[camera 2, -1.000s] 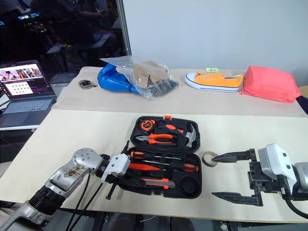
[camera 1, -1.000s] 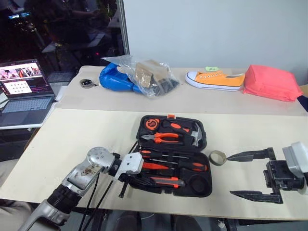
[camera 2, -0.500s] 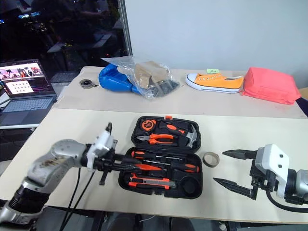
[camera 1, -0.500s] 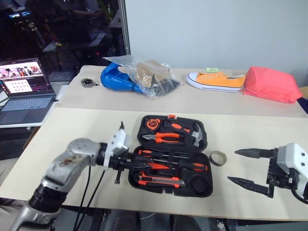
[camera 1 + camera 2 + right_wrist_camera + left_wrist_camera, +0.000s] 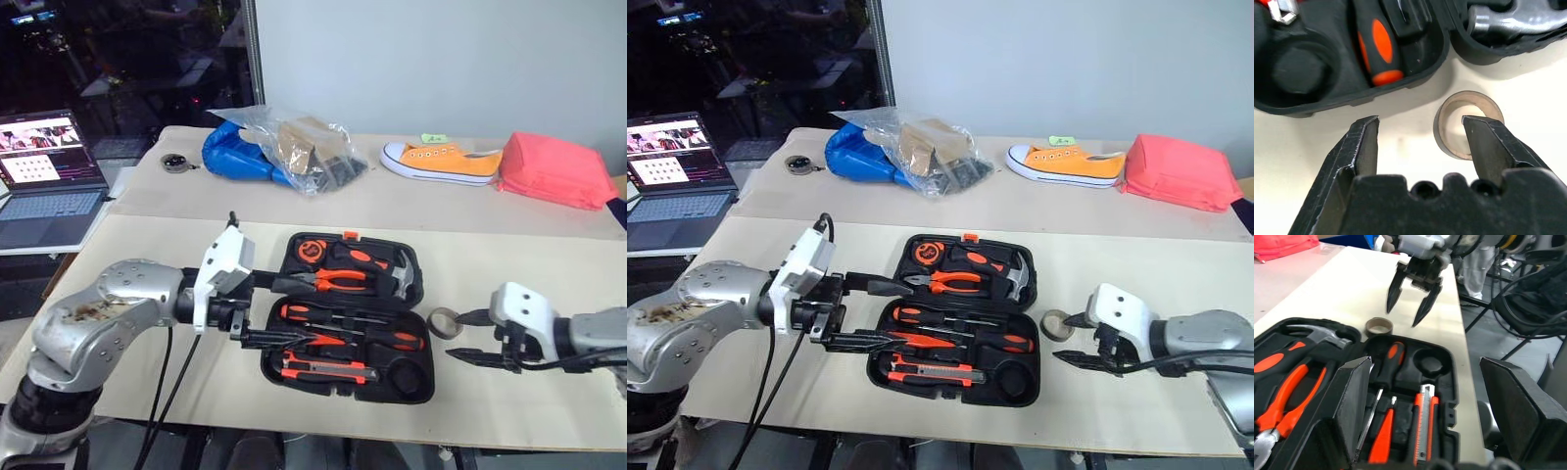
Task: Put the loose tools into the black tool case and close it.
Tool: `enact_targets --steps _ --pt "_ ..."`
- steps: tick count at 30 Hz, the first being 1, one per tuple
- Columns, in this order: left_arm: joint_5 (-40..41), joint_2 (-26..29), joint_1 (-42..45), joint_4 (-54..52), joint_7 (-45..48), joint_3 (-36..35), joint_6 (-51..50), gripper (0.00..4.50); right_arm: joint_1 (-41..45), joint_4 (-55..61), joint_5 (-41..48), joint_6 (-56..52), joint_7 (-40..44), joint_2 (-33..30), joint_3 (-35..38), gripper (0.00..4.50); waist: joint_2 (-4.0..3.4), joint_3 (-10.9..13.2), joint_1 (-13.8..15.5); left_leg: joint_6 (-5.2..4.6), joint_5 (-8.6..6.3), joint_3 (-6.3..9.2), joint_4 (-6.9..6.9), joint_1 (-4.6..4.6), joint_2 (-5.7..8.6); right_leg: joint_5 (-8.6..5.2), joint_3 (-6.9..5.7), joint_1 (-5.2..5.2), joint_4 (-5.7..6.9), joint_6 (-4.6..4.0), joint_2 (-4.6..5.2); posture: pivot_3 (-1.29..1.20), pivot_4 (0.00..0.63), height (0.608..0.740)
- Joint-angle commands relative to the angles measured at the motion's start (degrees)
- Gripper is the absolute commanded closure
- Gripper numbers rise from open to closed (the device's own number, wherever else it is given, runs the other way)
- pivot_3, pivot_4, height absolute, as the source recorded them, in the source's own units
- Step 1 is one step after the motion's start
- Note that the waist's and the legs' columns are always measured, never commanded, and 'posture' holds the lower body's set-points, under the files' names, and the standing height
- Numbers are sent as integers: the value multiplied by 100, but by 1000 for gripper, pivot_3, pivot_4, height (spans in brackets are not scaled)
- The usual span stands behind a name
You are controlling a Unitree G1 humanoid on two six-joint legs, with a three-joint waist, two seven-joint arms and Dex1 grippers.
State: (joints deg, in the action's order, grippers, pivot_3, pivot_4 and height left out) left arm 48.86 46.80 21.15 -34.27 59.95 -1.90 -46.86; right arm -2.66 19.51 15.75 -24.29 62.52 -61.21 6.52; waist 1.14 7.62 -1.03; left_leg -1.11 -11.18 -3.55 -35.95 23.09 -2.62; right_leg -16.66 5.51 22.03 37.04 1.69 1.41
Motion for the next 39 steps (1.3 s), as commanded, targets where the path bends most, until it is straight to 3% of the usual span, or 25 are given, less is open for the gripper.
enact_targets --steps 1,4,11,14,19,21,25,33,39 --pt "145 58 -83 -229 -154 -132 -18 693 390 -481 -522 159 -143 20 -485 1403 0 0 9 0 0 1 0 3 0 2 -2 3 0 -3 0 0 150 740" --pt "157 59 -127 -263 -211 -114 36 693 835 -862 -764 273 -150 134 -855 2026 1 1 8 0 0 0 0 11 2 9 -2 13 0 -17 0 0 150 740" --pt "29 42 -339 -263 -265 -110 233 693 1111 -1019 -789 475 53 147 -948 4470 -4 3 20 0 0 -1 0 11 3 16 -3 15 3 -28 -2 0 150 740" --pt "-36 63 -502 -244 -235 -146 352 693 858 -622 -378 265 287 -60 -449 4470 -8 5 21 0 0 0 0 13 2 16 -4 16 3 -29 -2 0 150 740" --pt "-147 210 -816 -184 -28 -133 530 693 122 1134 828 -692 932 -551 549 4470 -18 9 33 0 0 2 2 15 2 16 -7 16 4 -28 1 0 150 740" --pt "-219 300 -974 -203 142 -137 638 693 84 1796 1111 -1087 691 -508 437 4470 -8 12 -8 0 0 4 2 10 -7 16 -8 13 4 -29 -6 0 150 740" --pt "-420 446 -1348 -247 416 -115 942 693 -146 2497 719 -1172 165 -413 -203 4470 -4 15 1 2 1 6 2 4 -19 13 -10 13 5 -27 -15 0 150 740" --pt "-323 752 -1925 -403 805 -498 1202 693 -53 2709 329 -1230 -142 -464 -892 4470 -2 16 15 7 4 -7 -2 7 -12 11 -7 17 2 -23 3 0 150 740" --pt "-291 798 -1863 -514 824 -422 1205 693 408 2744 294 -1459 -185 -360 -1475 4470 -1 17 16 6 4 -4 3 8 -17 9 -9 21 2 -30 -5 0 150 740"
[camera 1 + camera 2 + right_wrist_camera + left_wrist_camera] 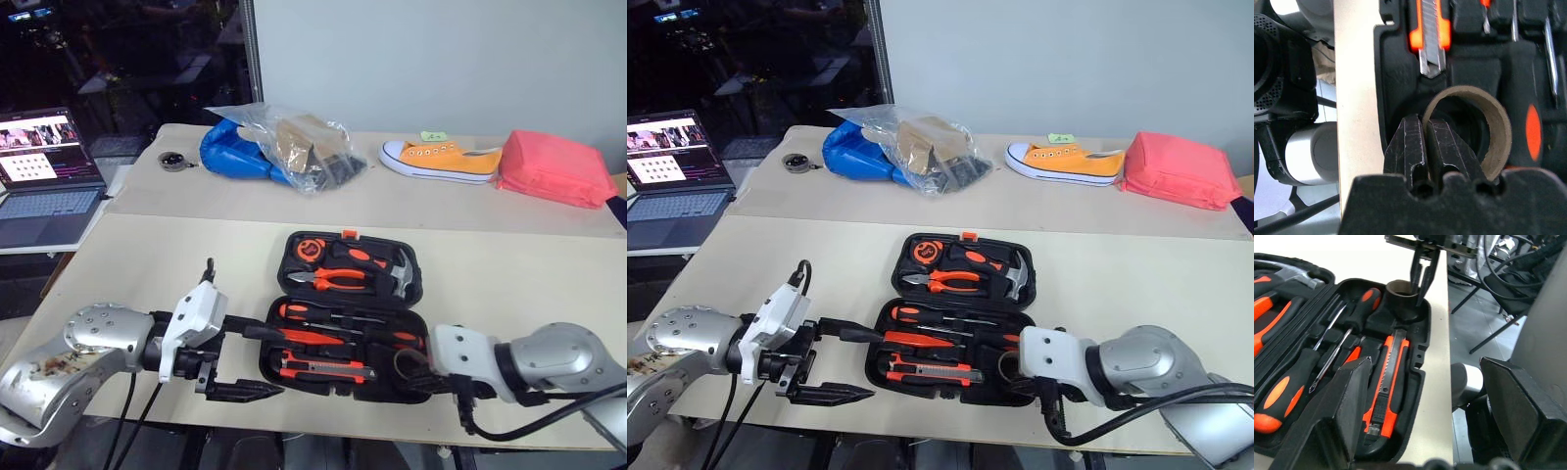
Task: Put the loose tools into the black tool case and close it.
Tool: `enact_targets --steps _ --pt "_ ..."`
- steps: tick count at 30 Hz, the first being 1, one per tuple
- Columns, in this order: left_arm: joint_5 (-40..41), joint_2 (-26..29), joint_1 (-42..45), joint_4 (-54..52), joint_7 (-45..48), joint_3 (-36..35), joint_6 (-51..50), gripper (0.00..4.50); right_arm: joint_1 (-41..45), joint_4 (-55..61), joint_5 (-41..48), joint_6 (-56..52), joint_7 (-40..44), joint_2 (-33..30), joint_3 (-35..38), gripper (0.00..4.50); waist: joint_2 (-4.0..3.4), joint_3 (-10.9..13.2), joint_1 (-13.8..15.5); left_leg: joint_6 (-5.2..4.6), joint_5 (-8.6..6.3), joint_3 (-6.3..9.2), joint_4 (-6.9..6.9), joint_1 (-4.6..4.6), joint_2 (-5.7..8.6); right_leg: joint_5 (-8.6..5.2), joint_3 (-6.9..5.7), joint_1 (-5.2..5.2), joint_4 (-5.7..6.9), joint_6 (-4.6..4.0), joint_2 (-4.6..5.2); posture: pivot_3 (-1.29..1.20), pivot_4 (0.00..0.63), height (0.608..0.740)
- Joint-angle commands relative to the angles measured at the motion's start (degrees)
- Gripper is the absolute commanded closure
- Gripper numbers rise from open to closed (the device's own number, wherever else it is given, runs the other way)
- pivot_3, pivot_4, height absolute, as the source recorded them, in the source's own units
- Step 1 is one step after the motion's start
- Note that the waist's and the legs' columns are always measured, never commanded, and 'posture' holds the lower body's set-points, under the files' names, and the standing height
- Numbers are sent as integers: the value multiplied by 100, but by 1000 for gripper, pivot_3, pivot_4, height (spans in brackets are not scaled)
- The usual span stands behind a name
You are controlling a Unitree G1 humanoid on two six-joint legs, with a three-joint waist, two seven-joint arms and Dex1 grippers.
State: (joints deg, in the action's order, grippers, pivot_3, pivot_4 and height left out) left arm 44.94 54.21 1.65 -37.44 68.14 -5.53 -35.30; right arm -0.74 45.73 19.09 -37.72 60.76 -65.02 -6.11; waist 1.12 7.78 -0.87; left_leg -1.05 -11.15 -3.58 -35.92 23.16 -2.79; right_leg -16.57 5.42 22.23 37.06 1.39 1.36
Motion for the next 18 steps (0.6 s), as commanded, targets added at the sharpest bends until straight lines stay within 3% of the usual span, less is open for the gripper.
enact_targets --steps 1,6,7,13,18 --pt "114 65 126 -193 2 -58 33 693 268 134 -7 -142 46 0 -282 4470 1 0 -1 0 0 0 0 0 0 0 0 0 0 0 0 0 150 740" --pt "121 107 196 -127 56 -100 42 693 178 178 24 -177 232 -238 -400 4470 1 0 5 0 0 -1 0 1 3 0 0 0 0 0 2 0 150 740" --pt "122 111 198 -116 71 -111 52 693 137 157 -7 -130 237 -271 -400 3757 1 0 5 0 0 -1 0 1 2 1 0 0 0 -1 2 0 150 740" --pt "111 112 231 -51 135 -118 93 693 -46 14 -98 -29 87 -267 -153 1926 2 0 21 -1 -1 2 4 3 4 -2 -7 0 0 -9 2 0 150 740" --pt "258 -135 478 218 -247 -83 -152 693 -90 156 746 -256 94 110 611 1926 4 1 23 -2 -2 6 3 10 7 -1 -12 0 -1 -14 6 0 150 740"
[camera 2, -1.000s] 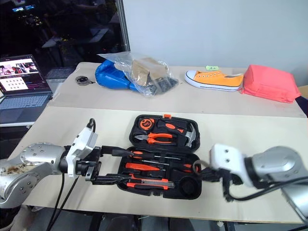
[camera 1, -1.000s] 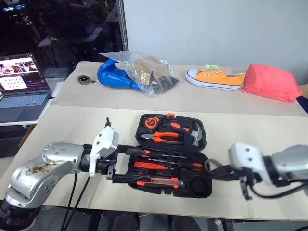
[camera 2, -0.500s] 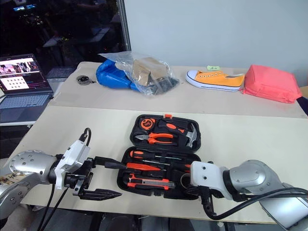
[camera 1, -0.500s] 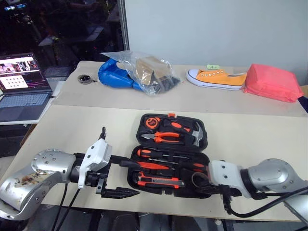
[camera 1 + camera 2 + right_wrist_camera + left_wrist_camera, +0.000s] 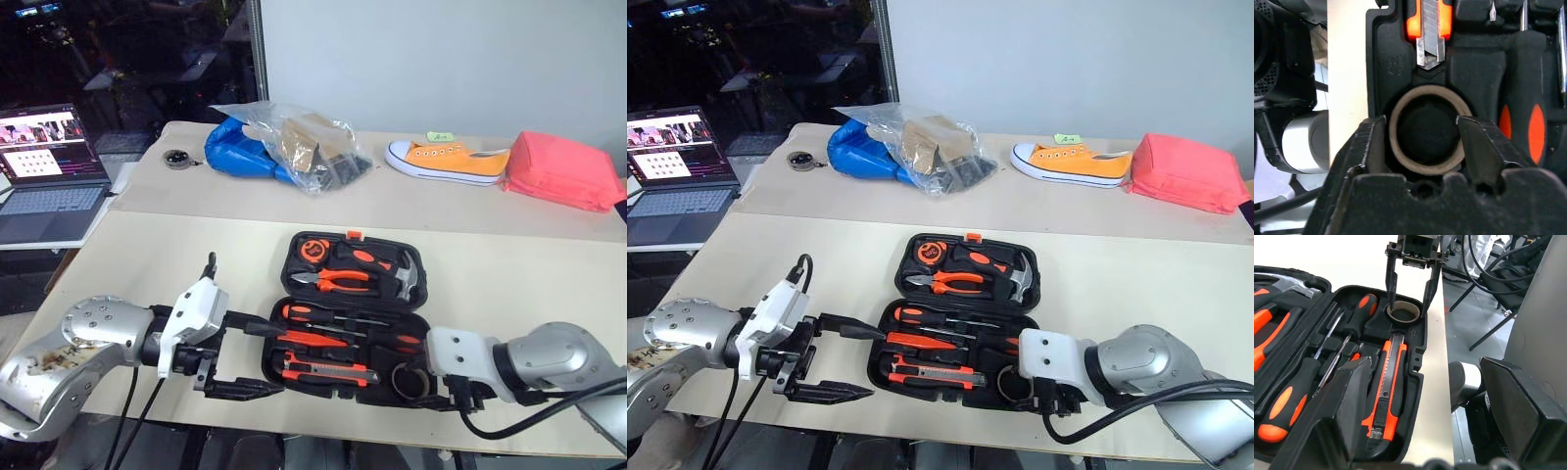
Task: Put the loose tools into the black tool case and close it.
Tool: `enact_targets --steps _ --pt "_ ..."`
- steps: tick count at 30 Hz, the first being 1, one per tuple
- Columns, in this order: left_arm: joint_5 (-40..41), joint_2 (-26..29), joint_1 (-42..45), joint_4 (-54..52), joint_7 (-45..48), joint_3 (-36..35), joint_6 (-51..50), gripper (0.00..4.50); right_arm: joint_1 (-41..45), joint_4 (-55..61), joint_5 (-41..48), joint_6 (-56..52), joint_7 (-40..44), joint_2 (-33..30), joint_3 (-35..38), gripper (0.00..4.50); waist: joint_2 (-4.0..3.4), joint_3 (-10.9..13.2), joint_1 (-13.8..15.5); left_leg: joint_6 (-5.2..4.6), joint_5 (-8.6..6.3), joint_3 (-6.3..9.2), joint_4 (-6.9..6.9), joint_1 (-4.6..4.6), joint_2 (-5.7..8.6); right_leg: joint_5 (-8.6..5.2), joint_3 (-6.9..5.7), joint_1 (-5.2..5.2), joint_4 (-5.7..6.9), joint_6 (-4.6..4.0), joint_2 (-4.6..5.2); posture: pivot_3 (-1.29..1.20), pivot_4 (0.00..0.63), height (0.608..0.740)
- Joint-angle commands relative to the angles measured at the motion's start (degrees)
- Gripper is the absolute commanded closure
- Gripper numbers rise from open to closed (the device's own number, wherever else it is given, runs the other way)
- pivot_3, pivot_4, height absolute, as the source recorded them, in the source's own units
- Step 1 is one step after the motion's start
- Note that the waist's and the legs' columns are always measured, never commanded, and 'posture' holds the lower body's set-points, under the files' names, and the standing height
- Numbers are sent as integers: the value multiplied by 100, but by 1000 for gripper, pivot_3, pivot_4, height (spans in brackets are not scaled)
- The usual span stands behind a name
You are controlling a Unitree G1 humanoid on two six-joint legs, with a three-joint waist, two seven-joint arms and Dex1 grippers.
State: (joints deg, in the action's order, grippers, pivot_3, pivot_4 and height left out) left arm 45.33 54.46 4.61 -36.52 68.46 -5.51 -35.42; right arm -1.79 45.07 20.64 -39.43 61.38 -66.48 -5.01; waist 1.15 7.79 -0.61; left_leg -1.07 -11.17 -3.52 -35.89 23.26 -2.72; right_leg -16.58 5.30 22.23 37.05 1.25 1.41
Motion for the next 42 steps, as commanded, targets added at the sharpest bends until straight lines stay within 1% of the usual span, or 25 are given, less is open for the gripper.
enact_targets --steps 1,3,4,5,6,8,9,11,12,15,19,20,24,27,31,33,34,35,36,37,38,40,41,42 --pt "290 -330 342 324 -641 -65 -378 693 194 155 1131 -277 -209 628 838 1926 2 1 -5 0 0 1 -1 0 0 0 0 -1 1 0 -1 0 150 740" --pt "291 -623 552 601 -1226 -70 -636 693 484 57 1812 -542 -727 1252 1302 1926 9 4 -21 -1 1 5 -5 -5 -3 0 0 -7 3 4 -7 0 150 740" --pt "276 -945 860 840 -1862 -34 -959 693 635 -140 1855 -689 -1169 1604 1513 1926 10 4 -36 -1 1 6 -12 -6 -8 0 3 -8 8 12 -13 0 150 740" --pt "271 -1152 1055 986 -2280 -27 -1177 693 721 -246 1831 -793 -1484 1819 1619 1926 11 5 -32 0 2 8 -12 -7 -8 4 9 -7 7 24 -19 0 150 740" --pt "74 -1361 1383 1155 -2836 105 -1543 693 864 -523 2054 -1259 -1836 1984 1830 1926 19 4 -24 -5 6 13 -12 -11 -5 8 8 -15 8 32 -20 0 150 740" --pt "-72 -1611 1763 1342 -3482 176 -2053 693 1064 -749 2260 -1958 -2283 2077 2018 1926 21 5 -6 -8 13 20 -21 -13 -6 20 2 -20 8 40 -22 0 150 740" --pt "-67 -1847 2057 1589 -3830 173 -2349 693 1245 -897 2115 -2251 -2646 2070 2109 1926 18 3 -8 -9 21 17 -18 -8 -1 28 4 -15 6 44 -17 0 150 740" --pt "-265 -2165 2567 2170 -4254 300 -2738 693 1592 -1304 1928 -2664 -3025 1947 2156 1926 17 2 -10 -9 22 12 -18 -10 4 48 12 -15 8 10 -12 0 150 740" --pt "-350 -2343 2801 2492 -4453 299 -2922 693 1760 -1564 1805 -2850 -3235 1943 2107 1926 15 1 -12 -9 23 12 -19 -2 10 51 12 -7 7 8 -11 0 150 740" --pt "-532 -2560 3186 3138 -4629 293 -3137 693 2111 -2033 1607 -3319 -3643 2043 1865 1926 16 0 -60 -10 23 11 -12 3 23 51 15 3 4 8 -15 0 150 740" --pt "-714 -2824 3558 3937 -4763 178 -3205 693 2608 -2580 1441 -3828 -4054 2400 1738 1926 16 0 -75 -10 22 16 10 19 21 42 17 26 7 -6 -23 0 150 740" --pt "-740 -2849 3616 4056 -4749 179 -3219 693 2692 -2640 1422 -3931 -4111 2458 1715 1926 15 0 -69 -10 22 18 9 22 18 39 15 29 9 -8 -25 0 150 740" --pt "-921 -2983 3854 4505 -4731 288 -3320 693 2957 -2818 1505 -4464 -4139 2712 1790 1926 9 -4 -24 1 29 17 3 81 21 40 15 88 19 -7 -21 0 150 740" --pt "-975 -3010 3910 4639 -4673 279 -3458 693 3068 -2920 1437 -4716 -4217 2874 1794 1926 9 -4 -11 3 30 18 -1 90 24 41 9 91 18 -6 -16 0 150 740" --pt "-1059 -3039 3938 4768 -4584 324 -3475 693 3196 -3143 1276 -4766 -4309 3031 1702 1926 9 -4 -20 3 30 18 0 90 32 44 9 91 19 -1 -7 0 150 740" --pt "-1095 -3049 3965 4846 -4508 362 -3474 1213 3266 -3253 1185 -4722 -4379 3118 1657 1888 9 -4 -24 5 31 18 -1 89 33 47 9 92 21 2 -7 0 150 740" --pt "-1109 -3096 3996 4931 -4505 327 -3462 1456 3294 -3328 1126 -4652 -4405 3157 1613 2311 9 -4 -30 5 31 18 -1 88 35 47 10 91 23 2 -7 0 150 740" --pt "-1122 -3134 4022 5000 -4498 293 -3455 1792 3314 -3380 1078 -4603 -4418 3188 1583 2414 8 -4 -27 6 32 18 -1 86 35 47 10 90 26 2 -8 0 150 740" --pt "-1144 -3155 4049 5053 -4467 303 -3450 2101 3338 -3442 1032 -4548 -4429 3221 1563 2609 7 -5 -30 8 33 19 -1 86 36 47 10 91 29 2 -7 0 150 740" --pt "-1184 -3169 4071 5091 -4427 332 -3432 2535 3365 -3505 991 -4488 -4438 3253 1550 2983 8 -5 -40 8 33 18 -2 82 37 47 11 90 35 2 -8 0 150 740" --pt "-1215 -3190 4089 5123 -4403 346 -3427 2828 3392 -3559 960 -4453 -4433 3271 1532 3282 8 -5 -46 9 34 19 -4 79 37 47 11 88 40 2 -8 0 150 740" --pt "-1270 -3234 4127 5199 -4369 357 -3401 3634 3436 -3638 916 -4368 -4406 3280 1464 4017 8 -5 -60 11 35 19 -4 70 40 47 16 85 50 2 -8 0 150 740" --pt "-1288 -3262 4150 5250 -4363 348 -3393 3861 3466 -3665 901 -4328 -4399 3288 1426 4228 8 -5 -59 11 36 19 -3 60 42 46 18 80 53 2 -8 0 150 740" --pt "-1326 -3290 4183 5323 -4352 348 -3363 4339 3508 -3700 886 -4280 -4399 3308 1388 4500 6 -6 -58 12 36 19 -3 50 44 46 18 72 56 3 -8 0 150 740"
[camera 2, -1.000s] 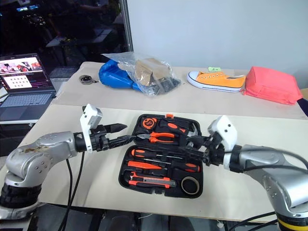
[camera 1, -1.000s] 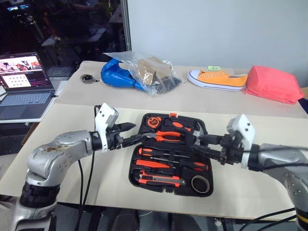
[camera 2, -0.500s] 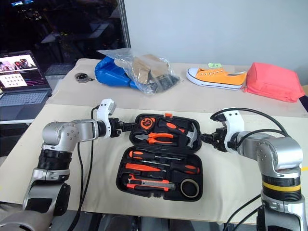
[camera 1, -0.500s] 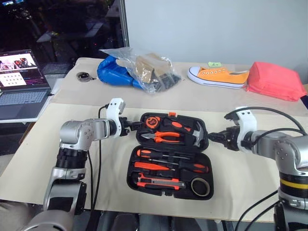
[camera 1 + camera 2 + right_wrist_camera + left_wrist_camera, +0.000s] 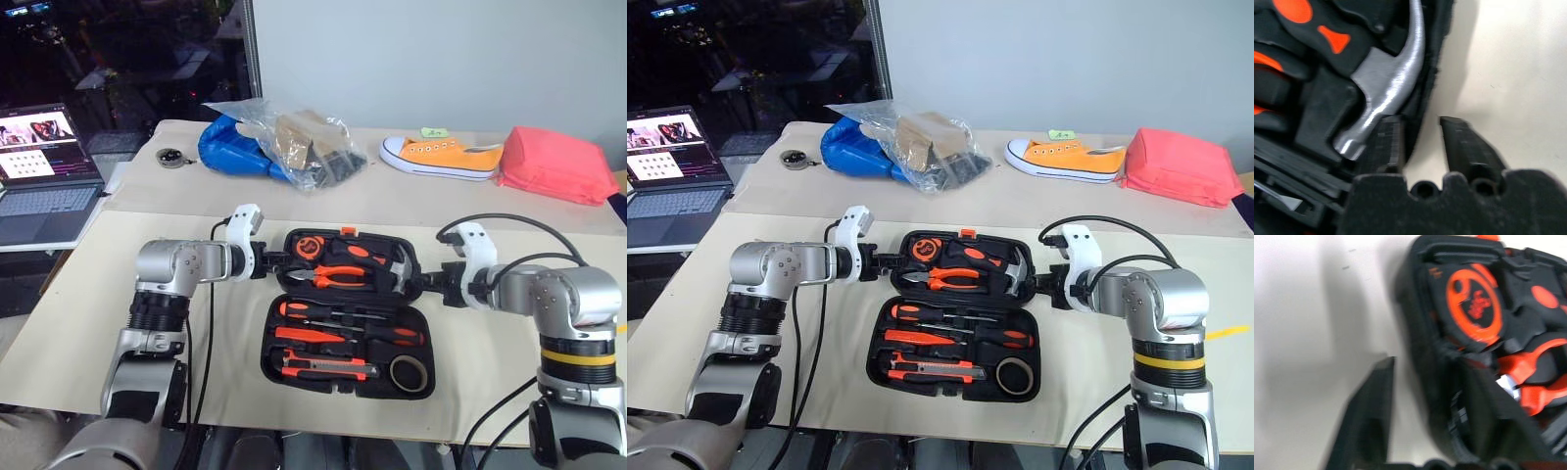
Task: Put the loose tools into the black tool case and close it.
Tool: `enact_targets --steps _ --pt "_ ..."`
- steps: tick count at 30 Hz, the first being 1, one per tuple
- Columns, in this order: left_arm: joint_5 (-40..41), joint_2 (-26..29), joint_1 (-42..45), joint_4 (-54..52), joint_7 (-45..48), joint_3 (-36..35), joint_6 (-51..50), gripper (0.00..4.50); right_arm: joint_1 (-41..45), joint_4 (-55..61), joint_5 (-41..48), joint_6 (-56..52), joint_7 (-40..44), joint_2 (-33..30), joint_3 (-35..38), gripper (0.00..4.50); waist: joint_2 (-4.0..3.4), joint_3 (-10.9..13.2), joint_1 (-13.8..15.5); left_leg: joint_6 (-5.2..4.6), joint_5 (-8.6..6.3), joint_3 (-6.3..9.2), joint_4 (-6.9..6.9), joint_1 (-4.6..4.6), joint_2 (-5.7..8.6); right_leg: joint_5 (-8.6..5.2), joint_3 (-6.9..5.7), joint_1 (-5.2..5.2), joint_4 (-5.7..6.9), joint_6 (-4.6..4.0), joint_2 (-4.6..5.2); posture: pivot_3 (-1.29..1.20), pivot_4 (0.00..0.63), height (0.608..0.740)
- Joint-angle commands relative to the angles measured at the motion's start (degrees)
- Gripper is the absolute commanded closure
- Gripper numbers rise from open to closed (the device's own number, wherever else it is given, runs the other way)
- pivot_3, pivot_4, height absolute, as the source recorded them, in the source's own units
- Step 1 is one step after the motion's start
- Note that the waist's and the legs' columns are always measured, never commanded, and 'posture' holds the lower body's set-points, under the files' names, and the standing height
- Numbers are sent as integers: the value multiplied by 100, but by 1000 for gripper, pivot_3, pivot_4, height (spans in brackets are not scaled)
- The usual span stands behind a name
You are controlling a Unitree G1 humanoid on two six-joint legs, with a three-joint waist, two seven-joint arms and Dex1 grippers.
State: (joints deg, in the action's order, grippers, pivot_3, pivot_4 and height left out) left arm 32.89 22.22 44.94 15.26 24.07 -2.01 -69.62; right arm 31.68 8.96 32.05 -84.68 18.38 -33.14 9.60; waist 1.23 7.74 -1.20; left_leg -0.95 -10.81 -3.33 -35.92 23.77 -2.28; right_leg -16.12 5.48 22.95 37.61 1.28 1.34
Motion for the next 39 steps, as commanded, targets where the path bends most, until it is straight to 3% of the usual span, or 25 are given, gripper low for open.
enact_targets --steps 1,7,11,15,18,20,22,27,33,39 --pt "-123 -85 181 219 98 6 94 4424 206 -124 -274 294 -108 2 -101 4500 -2 -1 2 0 0 2 0 -9 5 0 0 -9 1 0 1 0 150 740" --pt "-538 -183 561 974 209 73 674 4424 642 -417 -562 719 -251 375 -295 4500 -1 -1 -70 -3 3 13 0 -62 24 -5 1 -62 0 18 2 0 150 740" --pt "-991 -209 1157 1986 417 117 1631 4424 1132 -1047 -998 1623 -399 767 -516 4500 -1 0 -142 -5 19 23 2 -60 33 -2 -1 -58 2 31 -1 0 150 740" --pt "-1345 -225 1504 2549 725 166 2560 4424 1404 -1646 -1379 2718 -357 994 -643 4500 -3 3 -165 0 32 31 12 -42 35 7 5 -33 -1 32 -7 0 150 740" --pt "-1407 -173 1442 2309 1014 166 2793 4424 1348 -1707 -1670 3524 -142 947 -873 4500 -4 2 -146 1 33 33 24 19 34 23 6 27 -1 4 -5 0 150 740" --pt "-1408 -34 800 1172 1286 241 3212 4424 855 -1181 -1724 4590 175 971 -844 4500 -8 0 -133 20 44 33 25 71 33 24 4 74 24 2 -4 0 150 740" --pt "-1458 33 338 410 1334 258 3557 4424 496 -757 -1580 4938 309 1075 -673 4500 -11 -2 -123 56 65 36 39 117 34 24 10 129 32 5 4 0 150 740" --pt "-1808 354 -852 -1075 1708 539 4800 4424 -897 558 -1548 5908 899 943 -677 4500 -11 -2 -51 84 72 37 90 120 23 22 -3 146 35 10 14 0 150 740" --pt "-2603 905 -1799 -1651 2021 818 6540 4424 -2014 1005 -1845 6919 1438 476 -633 4500 -10 -1 20 40 51 34 76 102 31 26 5 120 10 2 19 0 150 740" --pt "-3057 1374 -2492 -1441 2121 711 8119 4424 -2869 889 -2610 8708 1471 103 -479 4500 -8 7 12 30 57 -5 78 -65 25 15 -3 -49 -32 3 18 0 150 740"
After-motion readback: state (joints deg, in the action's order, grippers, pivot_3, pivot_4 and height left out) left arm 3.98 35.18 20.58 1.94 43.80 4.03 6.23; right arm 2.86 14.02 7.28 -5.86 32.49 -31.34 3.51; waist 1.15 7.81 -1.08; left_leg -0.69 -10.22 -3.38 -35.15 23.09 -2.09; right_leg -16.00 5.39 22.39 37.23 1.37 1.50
